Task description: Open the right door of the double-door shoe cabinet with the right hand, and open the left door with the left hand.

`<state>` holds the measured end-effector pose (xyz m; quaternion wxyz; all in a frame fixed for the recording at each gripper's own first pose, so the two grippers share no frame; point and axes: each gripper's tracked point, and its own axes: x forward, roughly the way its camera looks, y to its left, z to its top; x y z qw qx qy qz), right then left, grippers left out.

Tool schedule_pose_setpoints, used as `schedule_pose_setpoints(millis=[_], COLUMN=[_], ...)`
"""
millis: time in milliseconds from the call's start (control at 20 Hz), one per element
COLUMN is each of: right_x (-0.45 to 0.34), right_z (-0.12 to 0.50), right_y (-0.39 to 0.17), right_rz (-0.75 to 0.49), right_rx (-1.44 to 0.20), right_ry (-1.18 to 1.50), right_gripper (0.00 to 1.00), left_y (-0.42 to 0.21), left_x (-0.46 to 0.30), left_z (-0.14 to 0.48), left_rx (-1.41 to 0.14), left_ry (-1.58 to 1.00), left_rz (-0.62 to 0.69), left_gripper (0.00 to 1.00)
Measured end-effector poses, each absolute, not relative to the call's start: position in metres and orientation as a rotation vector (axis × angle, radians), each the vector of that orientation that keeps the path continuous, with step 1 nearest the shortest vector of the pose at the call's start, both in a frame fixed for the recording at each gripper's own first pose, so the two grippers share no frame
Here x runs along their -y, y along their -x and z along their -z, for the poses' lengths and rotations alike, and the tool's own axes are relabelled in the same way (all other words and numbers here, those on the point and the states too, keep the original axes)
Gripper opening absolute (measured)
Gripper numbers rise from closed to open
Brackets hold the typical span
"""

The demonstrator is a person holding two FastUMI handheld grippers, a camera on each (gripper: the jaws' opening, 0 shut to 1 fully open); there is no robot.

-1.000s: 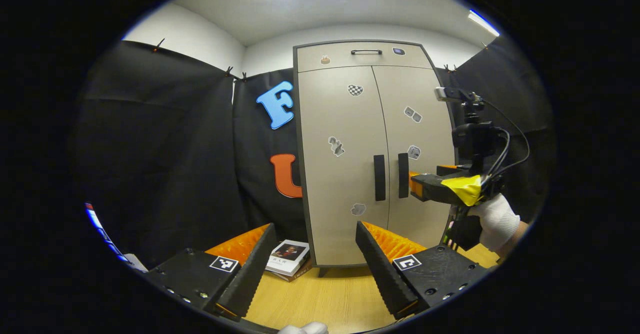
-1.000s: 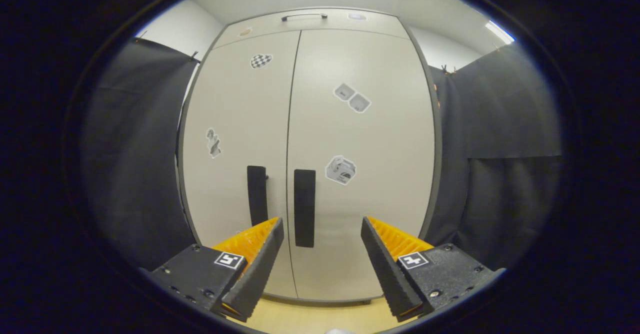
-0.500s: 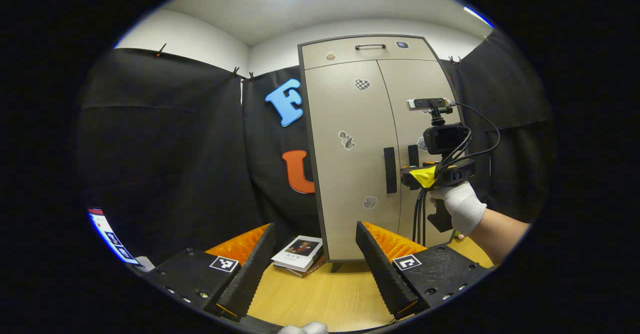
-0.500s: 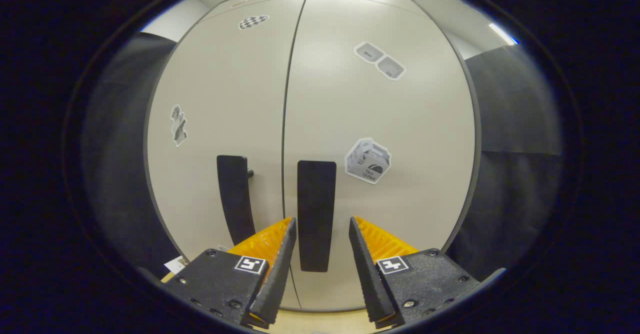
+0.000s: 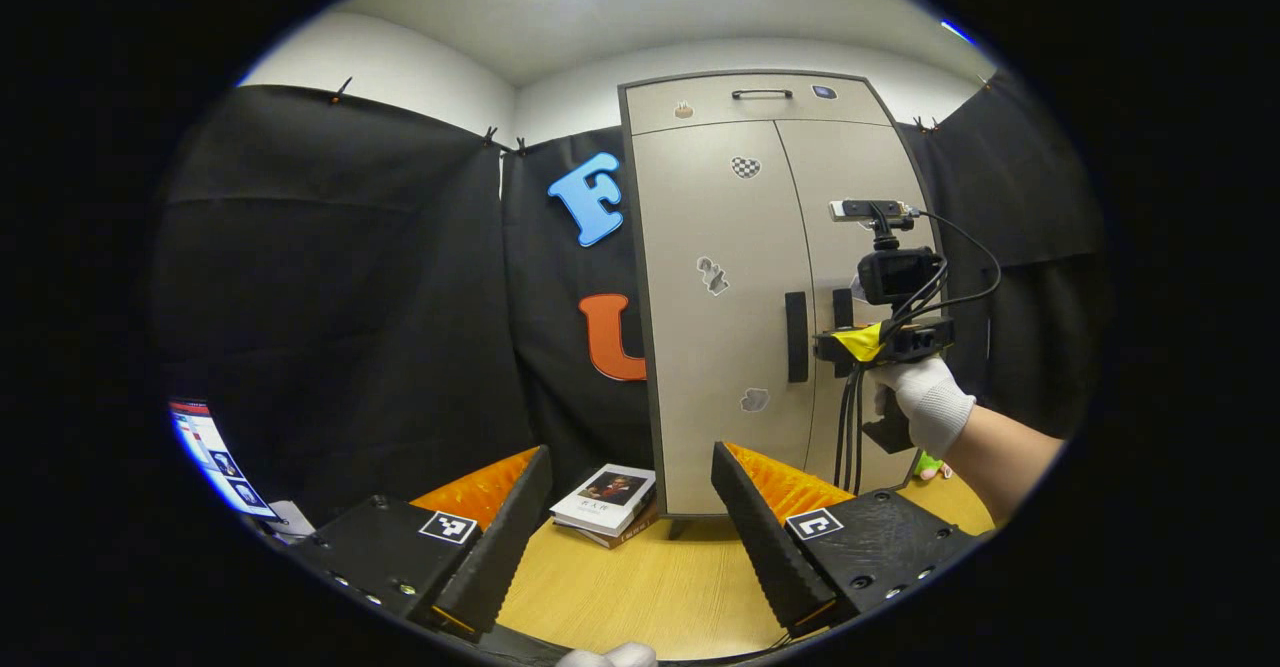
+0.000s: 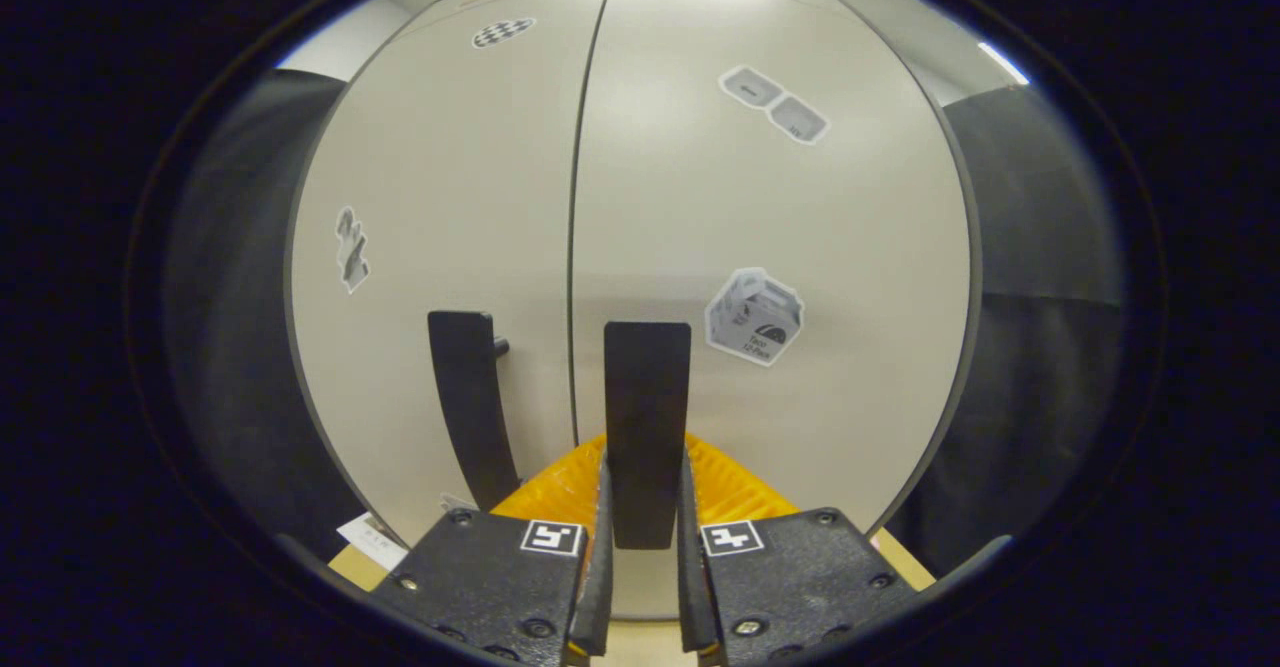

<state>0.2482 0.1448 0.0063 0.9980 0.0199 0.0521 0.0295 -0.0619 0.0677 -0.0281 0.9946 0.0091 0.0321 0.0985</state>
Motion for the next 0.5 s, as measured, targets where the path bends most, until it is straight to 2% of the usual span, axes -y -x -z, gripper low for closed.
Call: schedule_pose_setpoints(millis=[500], right_x=[-0.122], right_z=[-0.002], right_y=[-0.184], right_rz=[-0.109], right_rx=[-0.096], right_ry=[-0.034], right_gripper=[0.23], left_y=[0.073], left_x=[-0.060], left_z=[0.029], left_rx=[-0.038], left_ry=[0.008], left_rz=[-0.134], left_gripper=[0.96])
